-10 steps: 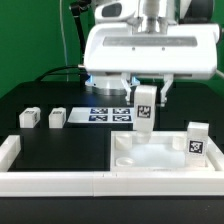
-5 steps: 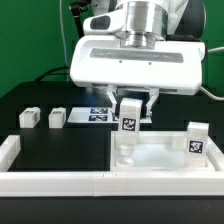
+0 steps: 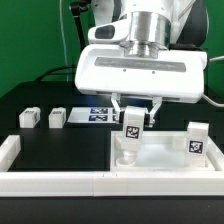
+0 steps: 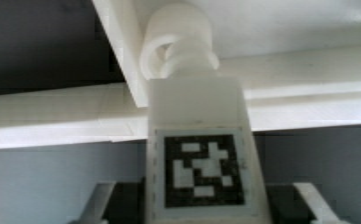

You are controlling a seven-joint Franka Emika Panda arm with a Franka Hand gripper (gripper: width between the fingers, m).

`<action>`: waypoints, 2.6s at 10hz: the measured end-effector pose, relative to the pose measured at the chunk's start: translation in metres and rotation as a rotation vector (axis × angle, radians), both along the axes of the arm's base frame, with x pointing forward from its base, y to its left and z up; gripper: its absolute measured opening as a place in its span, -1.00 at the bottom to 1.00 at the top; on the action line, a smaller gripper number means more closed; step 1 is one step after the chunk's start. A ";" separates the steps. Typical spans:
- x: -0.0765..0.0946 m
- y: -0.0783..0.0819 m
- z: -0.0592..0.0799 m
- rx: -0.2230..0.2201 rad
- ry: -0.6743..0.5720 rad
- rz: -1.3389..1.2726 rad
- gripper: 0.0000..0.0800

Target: Assemble square table

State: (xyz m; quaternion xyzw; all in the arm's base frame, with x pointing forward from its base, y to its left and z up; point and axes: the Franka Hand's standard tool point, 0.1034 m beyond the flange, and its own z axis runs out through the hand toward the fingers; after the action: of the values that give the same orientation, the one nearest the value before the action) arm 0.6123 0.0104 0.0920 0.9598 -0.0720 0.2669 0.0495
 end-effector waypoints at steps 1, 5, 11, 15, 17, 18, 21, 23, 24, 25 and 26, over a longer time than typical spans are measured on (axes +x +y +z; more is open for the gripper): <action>0.000 0.000 0.000 -0.003 0.000 0.005 -0.27; 0.001 -0.004 -0.001 -0.023 -0.017 0.025 -0.27; -0.003 -0.009 -0.012 -0.043 0.004 0.040 -0.27; -0.003 -0.009 -0.013 -0.047 0.005 0.045 0.54; -0.003 -0.009 -0.013 -0.048 0.006 0.048 0.61; -0.003 -0.009 -0.013 -0.050 0.006 0.051 0.62; -0.006 -0.022 -0.007 -0.037 0.100 0.051 0.62; -0.008 -0.028 0.007 0.032 0.185 0.033 0.62; -0.003 -0.030 0.014 0.056 0.194 0.024 0.62; -0.002 -0.030 0.014 0.070 0.207 0.018 0.62; -0.005 -0.025 0.010 0.094 0.297 0.017 0.62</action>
Offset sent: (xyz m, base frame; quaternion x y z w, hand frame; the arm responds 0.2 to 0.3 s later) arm -0.0029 -0.0028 -0.0088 -0.0006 0.0040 -0.0033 1.0000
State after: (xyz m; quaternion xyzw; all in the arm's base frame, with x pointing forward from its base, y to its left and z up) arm 0.6069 -0.0149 0.1022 0.9905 -0.0681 0.1186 0.0125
